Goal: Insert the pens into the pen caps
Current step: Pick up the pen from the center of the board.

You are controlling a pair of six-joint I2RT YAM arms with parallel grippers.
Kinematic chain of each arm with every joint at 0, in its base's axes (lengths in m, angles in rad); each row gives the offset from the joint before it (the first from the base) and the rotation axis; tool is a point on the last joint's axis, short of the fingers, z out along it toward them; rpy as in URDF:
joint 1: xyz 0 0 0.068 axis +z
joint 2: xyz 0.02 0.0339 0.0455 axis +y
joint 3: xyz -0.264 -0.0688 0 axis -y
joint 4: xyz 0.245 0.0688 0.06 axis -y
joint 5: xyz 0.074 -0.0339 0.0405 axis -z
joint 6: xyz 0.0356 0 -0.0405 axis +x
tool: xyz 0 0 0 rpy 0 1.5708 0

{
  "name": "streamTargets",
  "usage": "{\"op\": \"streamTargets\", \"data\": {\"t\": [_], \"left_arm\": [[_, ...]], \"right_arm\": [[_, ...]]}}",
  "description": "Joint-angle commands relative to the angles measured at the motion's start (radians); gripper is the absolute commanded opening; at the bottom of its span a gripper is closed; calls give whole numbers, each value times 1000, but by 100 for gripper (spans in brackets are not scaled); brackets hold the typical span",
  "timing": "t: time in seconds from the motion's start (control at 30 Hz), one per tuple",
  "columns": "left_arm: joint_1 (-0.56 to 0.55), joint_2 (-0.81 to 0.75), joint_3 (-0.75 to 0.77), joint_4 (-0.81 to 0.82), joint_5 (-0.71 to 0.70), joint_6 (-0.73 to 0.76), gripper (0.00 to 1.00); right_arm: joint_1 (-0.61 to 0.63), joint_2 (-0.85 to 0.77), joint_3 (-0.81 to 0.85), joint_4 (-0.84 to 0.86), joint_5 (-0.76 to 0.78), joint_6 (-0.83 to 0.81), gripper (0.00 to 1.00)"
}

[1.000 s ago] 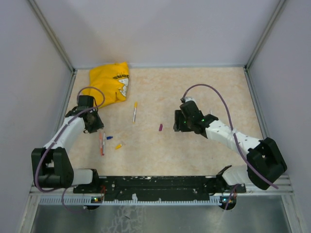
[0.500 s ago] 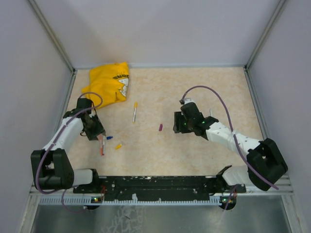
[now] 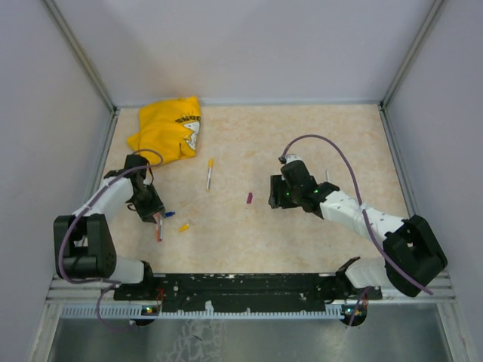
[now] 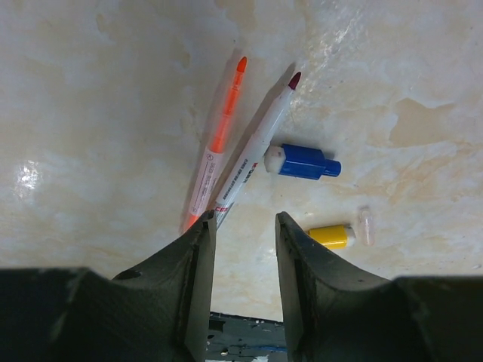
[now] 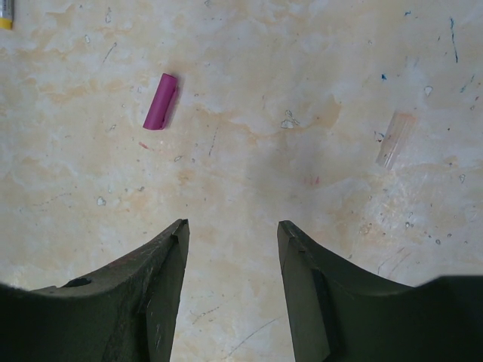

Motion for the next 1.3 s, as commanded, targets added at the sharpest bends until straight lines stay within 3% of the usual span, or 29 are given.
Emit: {"op": "streamTargets", "data": {"t": [0.0,1.27], "left_arm": [[3,29,26,21,8,10,42],[3,130,35,81,5,47,38]], "right_arm": [[-6,-29,14,38,-11,-8,51],[-7,-22,8,30,-15,-19,51]]}}
